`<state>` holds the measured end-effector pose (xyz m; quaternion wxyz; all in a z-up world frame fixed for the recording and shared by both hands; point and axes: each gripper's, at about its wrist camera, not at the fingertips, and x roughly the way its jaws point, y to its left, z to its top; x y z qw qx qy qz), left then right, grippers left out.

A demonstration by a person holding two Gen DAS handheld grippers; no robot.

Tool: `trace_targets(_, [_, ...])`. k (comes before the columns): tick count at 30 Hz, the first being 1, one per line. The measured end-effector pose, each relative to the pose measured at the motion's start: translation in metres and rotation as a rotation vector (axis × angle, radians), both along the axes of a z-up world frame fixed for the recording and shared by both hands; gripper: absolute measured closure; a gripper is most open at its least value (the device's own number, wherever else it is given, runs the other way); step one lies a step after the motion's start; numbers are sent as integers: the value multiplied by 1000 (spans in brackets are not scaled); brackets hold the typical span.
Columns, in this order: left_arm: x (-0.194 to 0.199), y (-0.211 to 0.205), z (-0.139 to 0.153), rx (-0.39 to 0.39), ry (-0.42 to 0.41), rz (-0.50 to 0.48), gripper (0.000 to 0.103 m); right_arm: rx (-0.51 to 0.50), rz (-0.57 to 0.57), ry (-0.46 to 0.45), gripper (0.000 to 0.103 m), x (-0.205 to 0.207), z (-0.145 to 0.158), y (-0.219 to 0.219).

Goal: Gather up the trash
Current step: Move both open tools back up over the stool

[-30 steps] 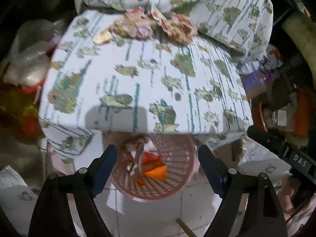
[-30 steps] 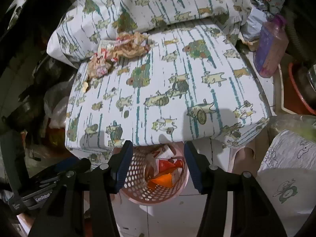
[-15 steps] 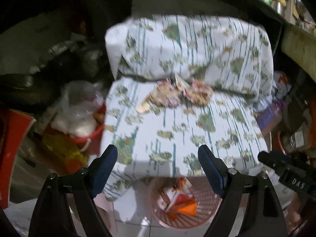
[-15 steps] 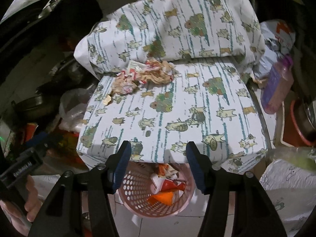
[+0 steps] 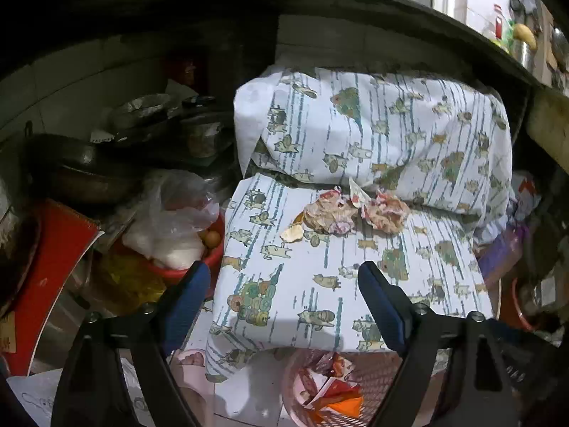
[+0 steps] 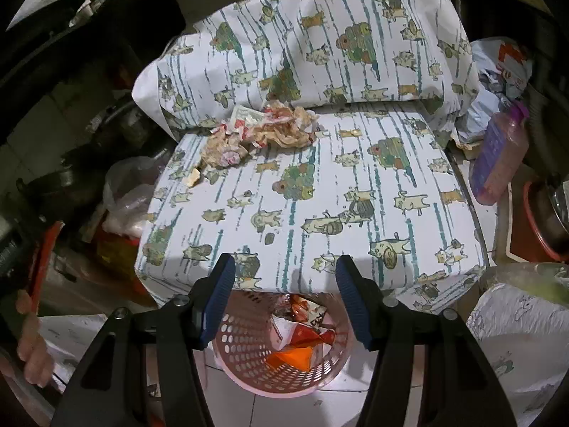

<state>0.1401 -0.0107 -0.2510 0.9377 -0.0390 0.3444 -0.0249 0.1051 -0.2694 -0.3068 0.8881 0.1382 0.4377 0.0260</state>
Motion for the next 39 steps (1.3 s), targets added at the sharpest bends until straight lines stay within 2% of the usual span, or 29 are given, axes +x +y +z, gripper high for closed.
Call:
trace_targets(6, [3, 16, 6, -52, 1, 31, 10, -43, 11, 16, 45, 3, -8, 8])
trace_targets(11, [1, 20, 11, -26, 1, 44, 8, -130, 4, -4, 45, 4, -8, 14])
trace_targets(13, [-1, 20, 14, -12, -5, 39, 6, -133, 7, -8, 45, 5, -8, 15])
trace_targets(15, [-5, 20, 18, 5, -32, 41, 1, -136, 13, -6, 45, 5, -8, 17])
trace_targets(19, [-18, 17, 31, 75, -122, 59, 1, -163, 43, -20, 44, 5, -5, 24])
trace_targets(23, [-24, 17, 40, 75, -151, 46, 1, -183, 46, -29, 43, 2, -1, 27])
trace_targets(27, [-31, 19, 52, 76, -140, 40, 1, -159, 55, -43, 43, 3, 13, 24])
trace_targets(28, [-36, 21, 60, 48, -152, 32, 1, -161, 58, -53, 43, 4, 19, 24])
trace_targets(31, [-42, 25, 79, 13, -182, 42, 0, -186, 66, -100, 34, 5, 41, 22])
trace_targets(34, [-42, 25, 101, 16, -238, 89, 0, -235, 54, -157, 26, 6, 60, 19])
trace_targets(39, [-27, 18, 129, 63, -275, 72, 0, -244, 91, -214, 19, 22, 92, 13])
